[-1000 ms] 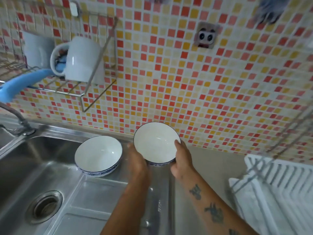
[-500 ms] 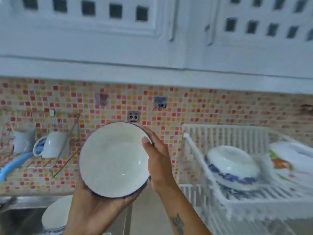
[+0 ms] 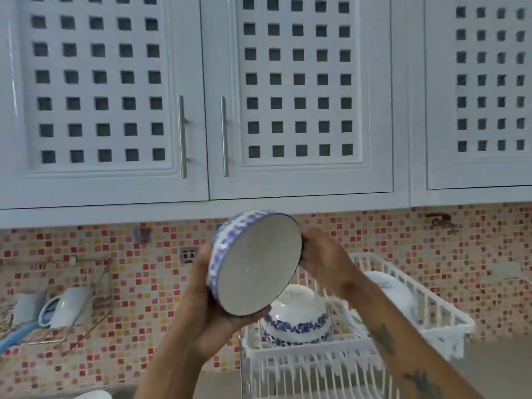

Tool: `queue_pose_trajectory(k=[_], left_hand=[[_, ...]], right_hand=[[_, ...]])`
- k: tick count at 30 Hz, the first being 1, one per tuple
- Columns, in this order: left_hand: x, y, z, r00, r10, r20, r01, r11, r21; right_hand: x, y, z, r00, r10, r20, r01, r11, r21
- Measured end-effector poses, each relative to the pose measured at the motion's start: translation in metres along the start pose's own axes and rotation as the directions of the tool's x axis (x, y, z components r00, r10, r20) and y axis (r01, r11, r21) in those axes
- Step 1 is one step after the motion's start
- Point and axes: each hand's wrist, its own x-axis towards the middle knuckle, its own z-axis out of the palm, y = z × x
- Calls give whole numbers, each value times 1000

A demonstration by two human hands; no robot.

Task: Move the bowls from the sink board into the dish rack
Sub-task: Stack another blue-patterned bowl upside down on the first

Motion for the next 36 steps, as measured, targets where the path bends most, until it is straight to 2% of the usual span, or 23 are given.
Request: queue_pose_trajectory(k=[2,5,7,10,14,19,31,36], left_hand=[[6,-4,23,997,-8,-71,9,1000,16],[24,-18,41,992,60,-108,-30,964,263],[40,-30,44,985,140,-104,-83,903,422],[64,-51,37,950,274,-151,-116,757,643],[84,-76,26,923,336,-186,-27,538,842],[99,-91,13,935,284,-212,48,490,870],[106,-108,6,958,119,-261,189,422,887],[106,-108,5,960,35,-278,233,448,863]], right_hand=[[-4,-11,-22,997,76,-17,-77,994,-76],[0,-12,-44,973,223,-55,-230,957,-178],[7,1,-51,944,321,-78,-331,920,-212],[22,29,-60,905,404,-133,-423,886,-191],[35,67,-63,836,487,-252,-537,821,-195],[47,100,-64,816,483,-317,-556,807,-201],[43,117,-74,802,553,-224,-597,745,-299],[41,118,-75,812,543,-214,-582,728,-362]])
